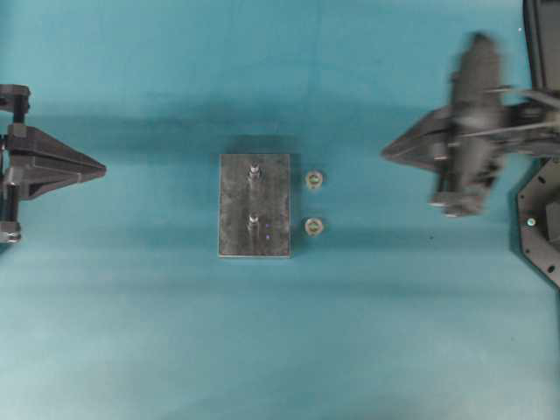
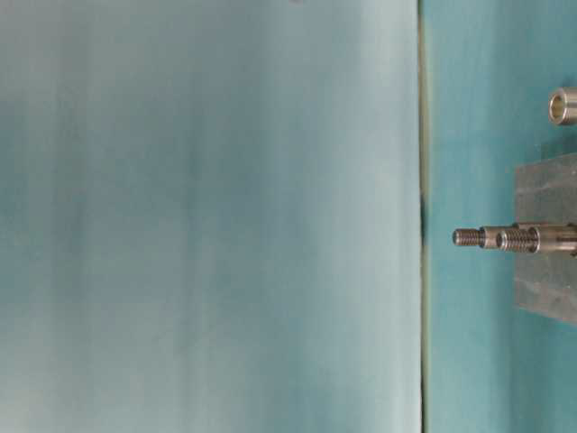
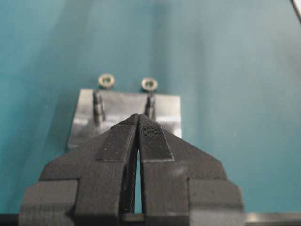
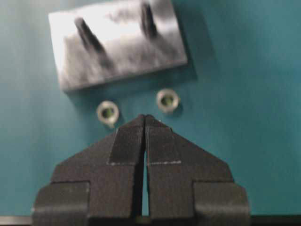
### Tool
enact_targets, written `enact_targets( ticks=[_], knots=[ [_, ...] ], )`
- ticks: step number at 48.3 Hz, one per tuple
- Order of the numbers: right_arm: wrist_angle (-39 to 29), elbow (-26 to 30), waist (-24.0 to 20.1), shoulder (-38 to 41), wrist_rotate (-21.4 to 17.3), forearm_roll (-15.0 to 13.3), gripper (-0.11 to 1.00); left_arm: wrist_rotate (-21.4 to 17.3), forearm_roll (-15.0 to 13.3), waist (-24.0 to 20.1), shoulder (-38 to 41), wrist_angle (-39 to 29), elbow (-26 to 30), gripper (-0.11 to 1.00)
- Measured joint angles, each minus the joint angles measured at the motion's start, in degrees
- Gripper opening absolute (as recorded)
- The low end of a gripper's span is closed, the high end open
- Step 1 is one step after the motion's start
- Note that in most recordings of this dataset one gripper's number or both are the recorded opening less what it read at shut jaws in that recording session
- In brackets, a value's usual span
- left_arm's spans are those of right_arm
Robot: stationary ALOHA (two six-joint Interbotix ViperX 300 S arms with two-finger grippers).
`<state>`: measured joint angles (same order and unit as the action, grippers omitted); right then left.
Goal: Insert the washer onto the shaft.
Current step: 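Move the right gripper toward the two silver washers beside the plate, then lower the right gripper over the upper washer and close on it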
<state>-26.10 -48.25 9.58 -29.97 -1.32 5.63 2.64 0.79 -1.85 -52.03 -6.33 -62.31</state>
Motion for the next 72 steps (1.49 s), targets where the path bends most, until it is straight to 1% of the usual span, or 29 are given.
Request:
enact_targets(
  ticks=[12, 17, 19, 21, 24, 33, 34, 35, 40, 44, 60, 72],
  knots=[
    [-2.1, 5.7, 1.7, 13.3, 0.1, -1.1, 0.01, 0.0, 0.0, 0.0, 0.2, -0.5, 0.1, 0.0],
    [-3.0, 8.3, 1.8, 17.9, 1.6, -1.3, 0.02, 0.0, 0.0, 0.0, 0.2, -0.8, 0.1, 0.0],
    [-3.4, 9.2, 1.8, 19.6, 2.5, -1.2, 0.04, 0.0, 0.0, -0.1, 0.2, -1.1, 0.2, 0.0],
    [-4.1, 10.6, 1.8, 21.6, 3.6, -1.3, 0.11, 0.1, 0.0, 0.0, 0.1, -1.2, 0.1, 0.0],
    [-5.1, 12.1, 1.8, 24.0, 4.8, -1.3, 0.24, 0.0, 0.0, 0.0, 0.1, -1.4, 0.2, 0.0],
    [-8.1, 16.0, 1.8, 30.5, 6.7, -1.3, 0.79, 0.1, 0.0, 0.0, 0.0, -2.6, 0.2, 0.0],
    [-8.3, 16.3, 1.7, 31.3, 6.9, -1.3, 0.83, 0.0, 0.0, -0.1, -0.1, -2.6, 0.2, 0.0],
    [-8.3, 16.6, 1.7, 31.9, 6.9, -1.3, 0.85, 0.1, 0.0, 0.0, -0.1, -2.7, 0.1, 0.0],
    [-8.5, 17.7, 1.1, 34.9, 7.6, -1.3, 0.77, 0.1, 0.0, 0.0, -0.2, -3.0, 0.2, 0.0],
    [-8.6, 18.2, 0.8, 36.4, 7.6, -1.3, 0.75, 0.0, 0.0, 0.0, -0.2, -2.9, 0.2, 0.0],
    [-7.6, 20.0, 0.8, 40.1, 7.8, -1.3, 0.73, 0.0, 0.0, -0.1, -0.2, -3.0, 0.0, 0.0],
    [-7.6, 20.2, 0.8, 41.7, 7.7, -1.3, 0.71, 0.0, 0.0, -0.1, -0.3, -3.0, 0.0, 0.0]
  ],
)
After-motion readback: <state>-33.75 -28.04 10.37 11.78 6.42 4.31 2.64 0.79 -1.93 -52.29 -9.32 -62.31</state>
